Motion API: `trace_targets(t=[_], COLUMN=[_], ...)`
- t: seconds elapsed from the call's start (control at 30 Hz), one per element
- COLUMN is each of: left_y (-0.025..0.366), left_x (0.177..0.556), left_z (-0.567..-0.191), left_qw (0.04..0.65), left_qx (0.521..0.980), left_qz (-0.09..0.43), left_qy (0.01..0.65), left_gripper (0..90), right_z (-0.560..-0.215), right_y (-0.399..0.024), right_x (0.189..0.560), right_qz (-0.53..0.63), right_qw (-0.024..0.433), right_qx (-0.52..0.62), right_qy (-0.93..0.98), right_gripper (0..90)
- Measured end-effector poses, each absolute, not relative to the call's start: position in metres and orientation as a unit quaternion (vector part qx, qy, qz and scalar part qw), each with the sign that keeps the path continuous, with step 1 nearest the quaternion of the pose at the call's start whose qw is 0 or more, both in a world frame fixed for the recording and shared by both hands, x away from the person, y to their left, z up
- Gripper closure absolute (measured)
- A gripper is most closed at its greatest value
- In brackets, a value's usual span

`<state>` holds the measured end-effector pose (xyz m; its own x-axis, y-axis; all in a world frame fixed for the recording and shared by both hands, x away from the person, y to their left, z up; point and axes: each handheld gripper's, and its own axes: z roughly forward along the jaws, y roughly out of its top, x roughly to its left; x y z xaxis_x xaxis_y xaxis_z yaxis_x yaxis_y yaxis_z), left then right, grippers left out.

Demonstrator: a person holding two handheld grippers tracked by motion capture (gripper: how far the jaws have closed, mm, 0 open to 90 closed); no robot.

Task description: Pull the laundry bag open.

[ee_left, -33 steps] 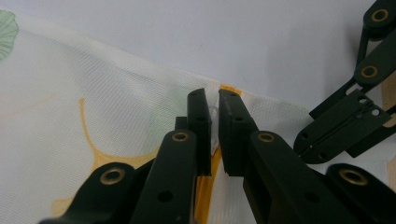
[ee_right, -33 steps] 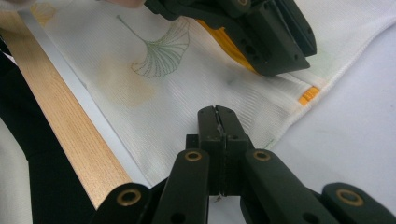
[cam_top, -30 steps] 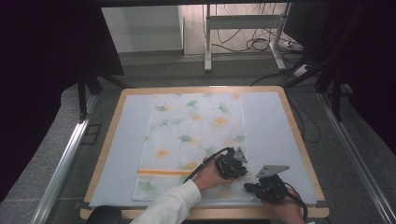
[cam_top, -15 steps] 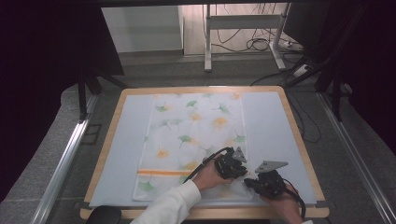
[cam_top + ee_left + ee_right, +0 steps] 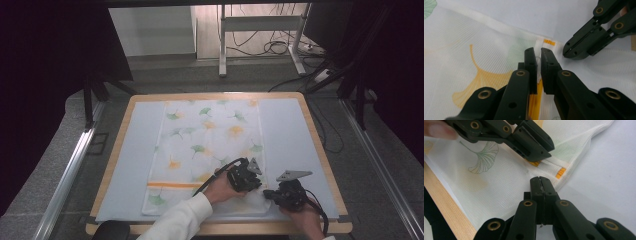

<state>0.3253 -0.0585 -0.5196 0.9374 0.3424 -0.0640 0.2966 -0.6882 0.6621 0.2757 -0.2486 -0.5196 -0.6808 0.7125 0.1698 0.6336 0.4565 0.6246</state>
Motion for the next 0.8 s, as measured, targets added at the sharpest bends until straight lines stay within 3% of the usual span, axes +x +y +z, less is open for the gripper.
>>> trace_targets(t=[0.8], left_y=[-0.041], left_x=[0.322], left_z=[-0.518], left_qw=[0.349], left_qx=[0.920], left_qz=[0.036], left_qy=[0.174], left_gripper=[84.9], right_z=[-0.519], right_y=[-0.248], right_x=[0.275], right_qz=[0.339], right_qw=[0.060], right_qx=[0.393], right_qy=[0.853], right_gripper=[89.3])
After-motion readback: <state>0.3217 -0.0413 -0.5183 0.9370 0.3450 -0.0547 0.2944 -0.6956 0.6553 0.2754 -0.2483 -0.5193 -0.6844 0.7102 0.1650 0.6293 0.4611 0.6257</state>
